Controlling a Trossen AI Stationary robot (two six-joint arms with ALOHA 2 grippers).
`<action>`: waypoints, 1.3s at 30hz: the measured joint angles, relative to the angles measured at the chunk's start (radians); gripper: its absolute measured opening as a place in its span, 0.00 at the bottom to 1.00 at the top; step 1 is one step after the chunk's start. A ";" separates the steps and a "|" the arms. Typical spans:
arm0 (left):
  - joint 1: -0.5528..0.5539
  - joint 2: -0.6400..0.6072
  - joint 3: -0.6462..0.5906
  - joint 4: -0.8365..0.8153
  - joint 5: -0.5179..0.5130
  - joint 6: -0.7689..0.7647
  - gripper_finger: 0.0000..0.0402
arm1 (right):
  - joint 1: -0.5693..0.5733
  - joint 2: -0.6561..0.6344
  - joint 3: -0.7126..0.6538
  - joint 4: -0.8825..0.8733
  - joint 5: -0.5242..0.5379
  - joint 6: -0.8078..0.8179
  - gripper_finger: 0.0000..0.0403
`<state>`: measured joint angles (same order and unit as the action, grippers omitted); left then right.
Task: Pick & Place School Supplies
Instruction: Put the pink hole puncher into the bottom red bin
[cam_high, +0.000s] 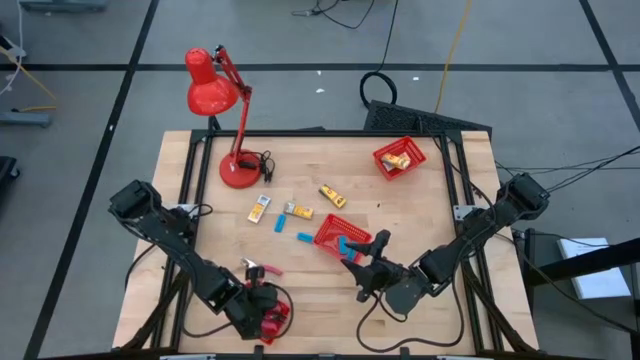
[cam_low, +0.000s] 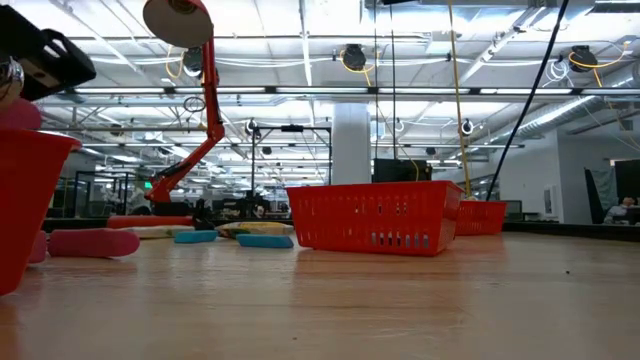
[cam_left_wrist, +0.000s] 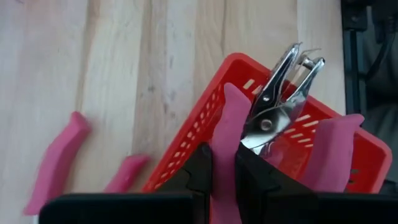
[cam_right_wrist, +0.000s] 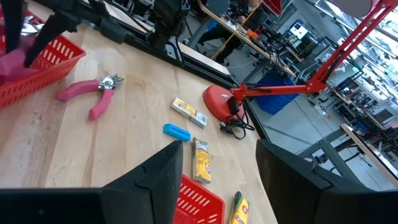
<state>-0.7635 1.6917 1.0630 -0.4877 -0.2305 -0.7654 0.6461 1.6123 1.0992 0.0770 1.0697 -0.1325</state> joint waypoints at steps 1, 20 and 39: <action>0.000 0.000 -0.009 0.019 0.007 0.000 0.09 | 0.001 0.000 0.000 0.000 0.000 0.000 0.48; -0.005 -0.030 -0.048 0.049 -0.098 0.024 0.57 | 0.003 0.000 0.000 0.001 0.002 -0.003 0.48; 0.205 -0.151 -0.118 -0.056 -0.136 0.255 0.52 | 0.003 0.000 0.000 -0.014 -0.001 0.001 0.48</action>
<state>-0.5590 1.5406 0.9454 -0.5439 -0.3664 -0.5101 0.6495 1.6123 1.0992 0.0631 1.0691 -0.1314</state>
